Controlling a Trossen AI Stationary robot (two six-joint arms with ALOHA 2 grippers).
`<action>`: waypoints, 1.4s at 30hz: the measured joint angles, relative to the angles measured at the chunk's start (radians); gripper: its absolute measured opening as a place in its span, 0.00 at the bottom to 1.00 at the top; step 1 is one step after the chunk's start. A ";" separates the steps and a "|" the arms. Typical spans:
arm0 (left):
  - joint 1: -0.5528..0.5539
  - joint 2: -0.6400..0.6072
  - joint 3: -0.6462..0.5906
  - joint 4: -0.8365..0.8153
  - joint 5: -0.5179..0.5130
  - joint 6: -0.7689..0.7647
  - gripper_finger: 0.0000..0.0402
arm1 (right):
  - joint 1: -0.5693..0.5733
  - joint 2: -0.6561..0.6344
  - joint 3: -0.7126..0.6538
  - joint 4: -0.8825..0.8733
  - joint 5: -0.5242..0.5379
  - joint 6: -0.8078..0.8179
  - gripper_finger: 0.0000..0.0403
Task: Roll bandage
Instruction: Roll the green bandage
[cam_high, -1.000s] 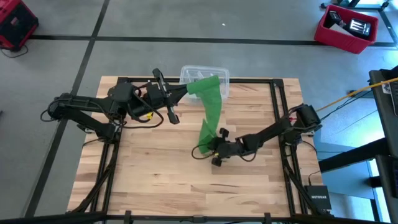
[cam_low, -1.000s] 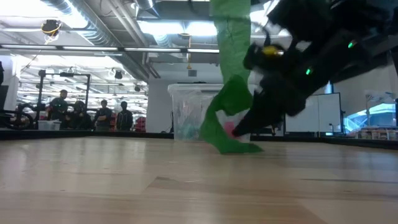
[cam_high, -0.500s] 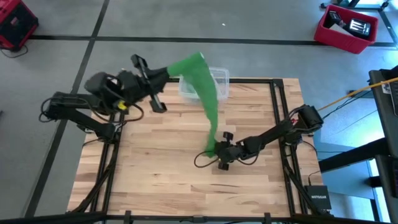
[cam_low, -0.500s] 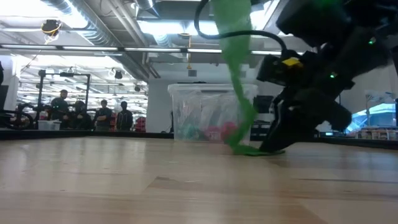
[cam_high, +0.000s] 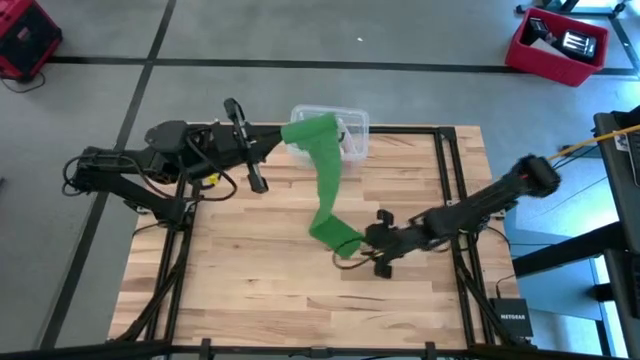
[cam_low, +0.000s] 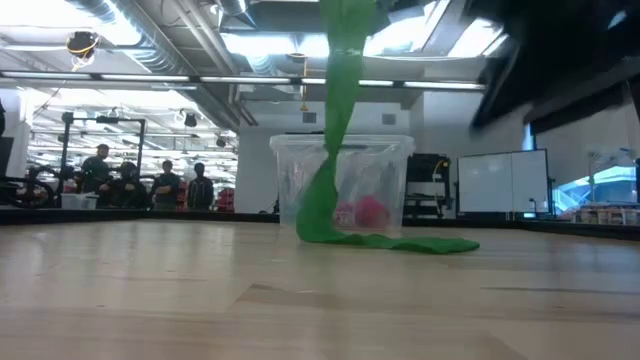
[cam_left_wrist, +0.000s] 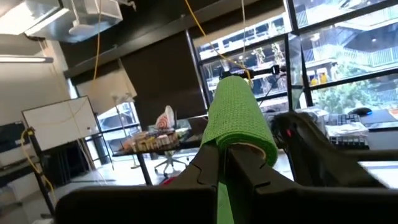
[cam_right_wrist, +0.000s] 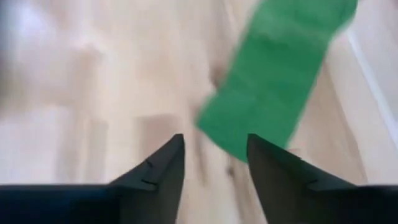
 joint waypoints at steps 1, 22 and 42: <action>-0.004 0.000 -0.004 0.000 0.000 -0.004 0.00 | 0.011 -0.052 0.000 0.002 0.005 0.006 0.47; -0.132 0.155 -0.007 0.006 0.031 0.005 0.00 | -0.045 -0.122 -0.095 0.829 0.401 -0.462 0.59; -0.180 0.155 -0.003 0.022 0.093 -0.020 0.00 | -0.129 -0.074 -0.089 0.834 0.252 -0.612 0.33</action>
